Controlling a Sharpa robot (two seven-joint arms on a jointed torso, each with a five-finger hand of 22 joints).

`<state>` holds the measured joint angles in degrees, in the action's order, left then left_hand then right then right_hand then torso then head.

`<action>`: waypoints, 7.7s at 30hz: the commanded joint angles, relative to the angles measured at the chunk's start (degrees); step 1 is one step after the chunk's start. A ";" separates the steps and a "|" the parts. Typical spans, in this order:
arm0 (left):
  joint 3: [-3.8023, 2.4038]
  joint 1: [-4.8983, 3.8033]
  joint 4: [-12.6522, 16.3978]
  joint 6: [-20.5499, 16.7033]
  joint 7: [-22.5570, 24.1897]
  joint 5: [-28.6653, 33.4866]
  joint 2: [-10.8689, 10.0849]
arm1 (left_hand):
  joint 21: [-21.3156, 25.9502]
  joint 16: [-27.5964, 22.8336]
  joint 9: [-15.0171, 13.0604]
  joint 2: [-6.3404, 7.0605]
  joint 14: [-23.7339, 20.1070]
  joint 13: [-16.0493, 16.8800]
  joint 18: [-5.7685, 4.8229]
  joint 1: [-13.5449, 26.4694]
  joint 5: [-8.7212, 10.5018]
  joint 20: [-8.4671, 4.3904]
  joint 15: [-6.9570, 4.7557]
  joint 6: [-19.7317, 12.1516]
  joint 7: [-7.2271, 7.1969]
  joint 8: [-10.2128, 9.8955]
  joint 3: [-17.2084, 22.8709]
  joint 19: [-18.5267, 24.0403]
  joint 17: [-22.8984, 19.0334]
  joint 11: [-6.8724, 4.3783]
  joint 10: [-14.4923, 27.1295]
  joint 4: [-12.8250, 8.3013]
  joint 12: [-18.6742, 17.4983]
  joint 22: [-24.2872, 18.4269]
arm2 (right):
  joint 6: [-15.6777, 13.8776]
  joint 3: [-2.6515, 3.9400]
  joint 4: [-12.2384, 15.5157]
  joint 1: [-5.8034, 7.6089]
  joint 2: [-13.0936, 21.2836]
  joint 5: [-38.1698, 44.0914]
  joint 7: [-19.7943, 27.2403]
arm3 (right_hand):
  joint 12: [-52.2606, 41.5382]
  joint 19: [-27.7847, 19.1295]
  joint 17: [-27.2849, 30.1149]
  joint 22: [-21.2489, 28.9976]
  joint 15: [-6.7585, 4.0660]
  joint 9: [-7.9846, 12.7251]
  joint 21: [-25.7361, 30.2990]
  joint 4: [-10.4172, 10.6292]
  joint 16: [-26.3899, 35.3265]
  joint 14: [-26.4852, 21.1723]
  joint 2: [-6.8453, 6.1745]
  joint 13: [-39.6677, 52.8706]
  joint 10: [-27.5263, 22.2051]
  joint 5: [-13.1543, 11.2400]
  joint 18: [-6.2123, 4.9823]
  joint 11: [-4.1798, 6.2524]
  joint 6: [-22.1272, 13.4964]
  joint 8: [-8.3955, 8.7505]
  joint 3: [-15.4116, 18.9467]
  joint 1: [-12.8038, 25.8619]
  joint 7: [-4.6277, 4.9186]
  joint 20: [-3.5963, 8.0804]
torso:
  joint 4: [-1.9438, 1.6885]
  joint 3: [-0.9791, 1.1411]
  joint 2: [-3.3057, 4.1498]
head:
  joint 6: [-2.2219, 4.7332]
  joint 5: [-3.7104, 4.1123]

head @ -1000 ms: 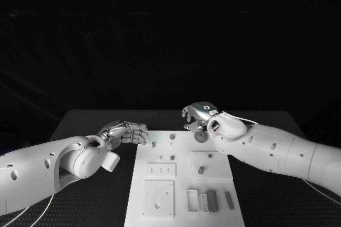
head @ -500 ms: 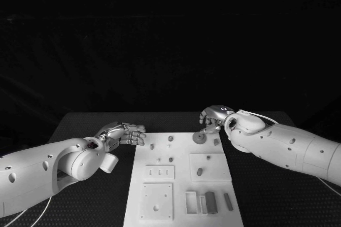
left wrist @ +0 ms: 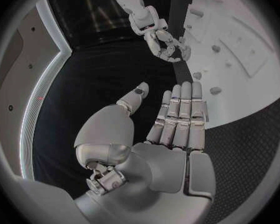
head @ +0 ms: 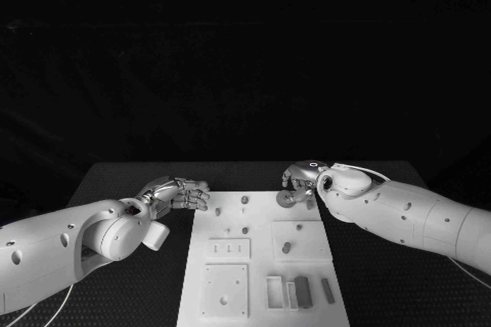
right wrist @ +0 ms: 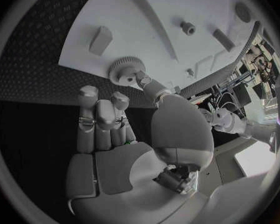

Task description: Assemble the parts on the task board

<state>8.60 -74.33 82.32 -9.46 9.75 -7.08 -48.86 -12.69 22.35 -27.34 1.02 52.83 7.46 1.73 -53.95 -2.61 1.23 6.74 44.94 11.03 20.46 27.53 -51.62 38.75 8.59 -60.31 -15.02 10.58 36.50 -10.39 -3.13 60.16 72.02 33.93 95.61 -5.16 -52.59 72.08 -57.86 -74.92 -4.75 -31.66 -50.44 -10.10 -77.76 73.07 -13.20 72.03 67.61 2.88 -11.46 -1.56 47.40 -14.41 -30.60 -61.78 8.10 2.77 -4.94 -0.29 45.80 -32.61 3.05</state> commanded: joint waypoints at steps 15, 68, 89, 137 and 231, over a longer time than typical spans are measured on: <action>-0.05 -0.12 0.12 1.42 -0.29 -0.58 -0.15 | 0.35 -0.40 0.18 0.21 0.42 -0.12 0.83 0.01 -0.22 -0.07 0.11 -0.22 0.29 -0.41 -0.40 -0.04 0.18 0.26 0.06 -0.12 -0.53 0.10 | 3.49 -0.30 -0.40 -0.69 0.01 1.55 1.08 | -3.92 -0.22 -3.34 -1.31 0.10 -1.00 -1.66 0.44 -2.52 1.88 1.59 1.59 -0.14 -0.02 -3.54 0.07 2.69 -1.07 -0.15 0.24 -0.11 0.21 | -0.05 -0.16 -0.02 | -0.51 0.00; -0.06 -0.14 1.02 0.93 -0.47 -0.62 -0.67 | 0.45 -0.66 0.33 0.27 0.50 -0.18 0.82 0.16 -0.22 -0.07 0.11 -0.44 0.43 -0.68 -0.47 -0.09 0.45 0.36 0.15 0.04 -0.85 0.15 | 3.61 -2.32 -0.05 -2.09 -0.62 5.84 -0.44 | -4.80 -1.33 -2.28 -1.08 -0.34 -0.06 -2.71 -4.71 -2.42 1.29 12.28 -1.29 -0.22 -0.01 -3.54 0.57 5.30 -0.20 0.42 3.65 -0.66 -0.66 | -0.08 -0.17 -0.01 | -0.78 -0.03; -0.06 -0.14 0.60 -0.08 -0.14 -0.61 -1.14 | 0.50 -0.80 0.43 0.48 0.59 -0.22 0.84 -0.07 -0.22 -0.10 0.07 -0.67 0.53 -0.88 -0.44 -0.12 0.63 0.42 0.25 -0.13 -1.07 0.20 | -5.80 0.04 12.54 -1.90 3.18 11.33 -9.79 | -4.74 -0.37 -2.98 -0.94 -0.93 0.39 -2.93 -5.23 -2.69 2.38 11.38 -2.39 0.74 -0.01 -3.54 1.13 6.75 -0.39 0.01 4.02 -1.21 -0.30 | -0.05 -0.09 -0.02 | 0.25 0.16; -0.06 -0.34 1.43 -0.02 -0.53 -0.54 -0.74 | 0.57 -0.98 0.46 0.59 0.64 -0.23 0.82 -0.12 -0.22 -0.09 0.08 -0.64 0.55 -0.93 -0.44 -0.17 0.82 0.45 0.21 -0.15 -1.22 0.24 | -8.07 -2.19 11.52 -3.55 -7.04 18.08 -12.23 | -4.29 0.42 -2.28 -0.76 -1.03 1.06 -2.52 -2.93 -2.16 2.44 7.82 -3.77 1.40 -0.02 -3.54 1.21 6.83 0.09 -1.07 4.40 -1.27 -0.17 | -0.07 -0.12 0.03 | 0.39 -0.97; -0.06 -0.45 1.39 0.15 -1.38 -0.03 -0.68 | 1.25 -2.16 0.81 0.59 0.64 -0.40 0.79 2.03 -0.22 -0.02 0.18 -1.90 1.09 -1.80 -0.58 -0.05 1.74 0.85 0.81 2.69 -2.40 0.31 | -4.24 -2.31 5.71 -4.26 -8.70 8.52 -9.03 | -4.98 -0.45 -1.17 -1.17 0.39 3.02 -1.65 4.85 -1.43 1.03 9.38 -5.10 -0.61 -0.02 -3.54 -0.32 0.06 2.97 -0.10 8.59 0.35 -0.13 | 0.06 -0.03 -0.01 | 0.14 -1.16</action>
<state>8.59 -74.61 83.51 -9.50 8.19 -7.41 -49.61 -11.80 20.40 -26.59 1.56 53.03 7.11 1.66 -52.36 -2.61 1.23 6.95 43.49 11.24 19.02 26.94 -51.61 40.43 9.21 -59.68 -12.54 8.37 36.75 -15.28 -5.20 66.12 68.10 24.75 104.60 -13.79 -57.29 72.05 -58.97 -74.93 -4.52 -28.80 -52.33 -5.44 -79.31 74.44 -4.14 66.99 67.27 2.66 -11.53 -1.94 47.55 -11.81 -30.84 -53.18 7.88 2.74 -4.88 -0.32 45.80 -32.54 1.86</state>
